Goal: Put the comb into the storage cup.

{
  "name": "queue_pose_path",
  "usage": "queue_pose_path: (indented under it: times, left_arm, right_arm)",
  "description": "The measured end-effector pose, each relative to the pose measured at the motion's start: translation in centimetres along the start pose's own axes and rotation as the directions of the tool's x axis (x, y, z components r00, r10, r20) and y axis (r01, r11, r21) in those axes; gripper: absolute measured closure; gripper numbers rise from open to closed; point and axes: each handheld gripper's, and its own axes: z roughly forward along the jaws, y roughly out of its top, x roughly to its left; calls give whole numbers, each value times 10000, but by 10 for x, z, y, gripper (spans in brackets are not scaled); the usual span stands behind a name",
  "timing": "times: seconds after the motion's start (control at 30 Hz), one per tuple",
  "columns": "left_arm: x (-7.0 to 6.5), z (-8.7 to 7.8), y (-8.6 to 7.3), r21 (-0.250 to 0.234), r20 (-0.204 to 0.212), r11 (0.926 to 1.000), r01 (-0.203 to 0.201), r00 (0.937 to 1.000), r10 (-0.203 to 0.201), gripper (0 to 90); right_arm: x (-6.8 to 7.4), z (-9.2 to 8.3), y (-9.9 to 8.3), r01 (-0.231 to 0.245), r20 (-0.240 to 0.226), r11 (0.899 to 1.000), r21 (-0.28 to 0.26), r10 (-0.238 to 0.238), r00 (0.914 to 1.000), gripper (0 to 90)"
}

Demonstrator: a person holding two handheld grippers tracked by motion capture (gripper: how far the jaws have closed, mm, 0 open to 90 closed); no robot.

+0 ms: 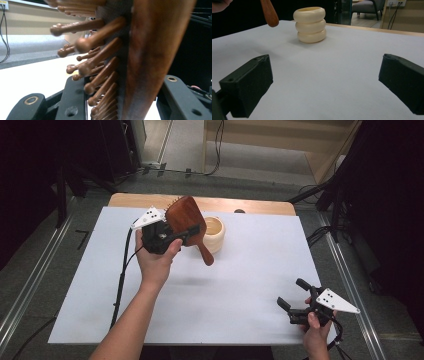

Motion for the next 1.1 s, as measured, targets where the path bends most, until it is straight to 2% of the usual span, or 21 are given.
queue_pose_path:
  times: [0.73,1.1]
  left_arm:
    - [7,9,17,-190,-52,9998,-56,10000,55,586]
    - [17,14,22,-284,-18,9994,178,9998,-179,586]
  right_arm:
    - [0,2,-1,18,-79,10000,21,-18,10000,0]
    - [-1,3,-2,2,-122,10000,26,-1,9999,0]
